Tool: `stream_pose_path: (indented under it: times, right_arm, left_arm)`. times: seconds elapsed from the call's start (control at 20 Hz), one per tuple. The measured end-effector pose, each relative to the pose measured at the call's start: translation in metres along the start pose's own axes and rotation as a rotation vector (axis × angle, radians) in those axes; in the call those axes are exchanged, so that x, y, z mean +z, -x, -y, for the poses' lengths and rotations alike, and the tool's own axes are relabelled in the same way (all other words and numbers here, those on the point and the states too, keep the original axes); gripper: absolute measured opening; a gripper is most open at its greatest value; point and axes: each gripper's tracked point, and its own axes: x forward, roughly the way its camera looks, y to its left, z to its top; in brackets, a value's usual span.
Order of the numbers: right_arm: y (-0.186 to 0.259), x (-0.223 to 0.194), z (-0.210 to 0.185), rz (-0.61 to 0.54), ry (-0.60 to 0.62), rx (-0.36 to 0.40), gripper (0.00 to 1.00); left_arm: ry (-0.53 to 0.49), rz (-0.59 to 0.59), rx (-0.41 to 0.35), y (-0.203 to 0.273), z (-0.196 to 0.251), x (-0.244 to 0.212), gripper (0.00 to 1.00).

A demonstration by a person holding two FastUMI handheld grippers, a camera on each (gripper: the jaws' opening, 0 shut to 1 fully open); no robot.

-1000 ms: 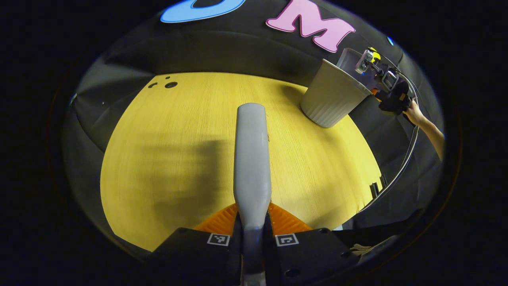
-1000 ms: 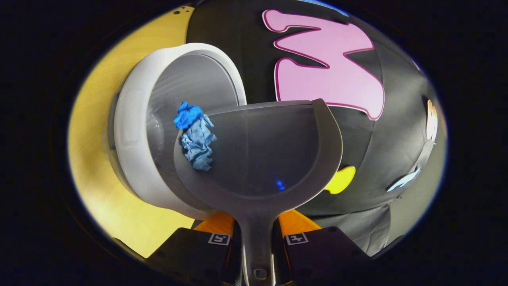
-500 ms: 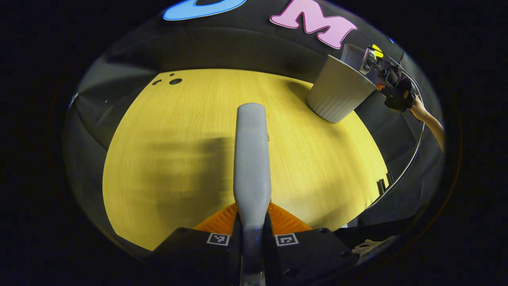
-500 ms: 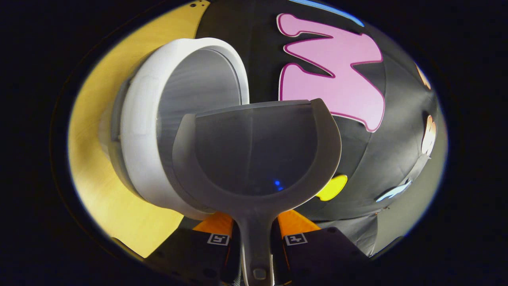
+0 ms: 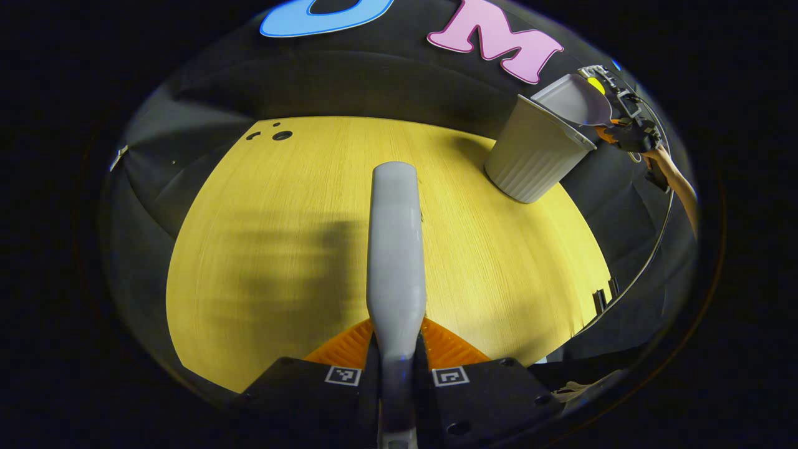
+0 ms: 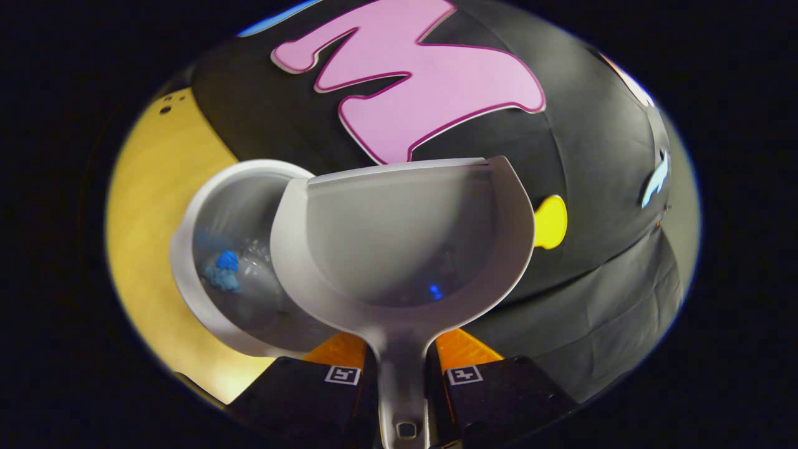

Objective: Pick up the small broom and dustpan from the desktop, sweep the trash into the dustpan with the broom, and then empty the trash into the garbage bin.

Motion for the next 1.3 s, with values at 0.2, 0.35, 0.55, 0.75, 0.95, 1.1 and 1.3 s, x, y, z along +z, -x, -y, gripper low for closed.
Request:
stream_pose_path:
  times: [0.2,0.35,0.55,0.75,0.95,1.1,1.3]
  right_arm:
    - [-0.002,0.008,-0.007,0.023,-0.257,0.09,0.35]
    - [0.001,0.014,-0.014,0.012,-0.475,0.205,0.35]
    - [0.003,0.002,-0.033,-0.026,-0.686,0.346,0.35]
    - [0.005,0.002,-0.047,-0.034,-0.722,0.433,0.35]
    - [0.014,-0.007,-0.069,-0.06,-0.779,0.564,0.35]
    - [0.012,-0.021,-0.083,-0.115,-0.711,0.59,0.35]
    - [0.019,-0.045,-0.112,-0.196,-0.679,0.661,0.35]
  left_arm:
    - [0.032,0.013,0.019,0.005,0.0,0.0,0.27]
    - [0.039,0.036,0.033,0.007,0.001,0.001,0.31]
    - [0.051,0.074,0.05,0.01,0.002,0.002,0.27]
    - [0.039,0.069,0.063,0.01,0.001,-0.011,0.27]
    - [-0.009,0.061,0.088,0.013,-0.008,-0.03,0.27]
    - [0.002,0.054,0.083,0.009,-0.007,-0.042,0.27]
    - [-0.007,0.008,0.09,0.002,-0.007,-0.061,0.3]
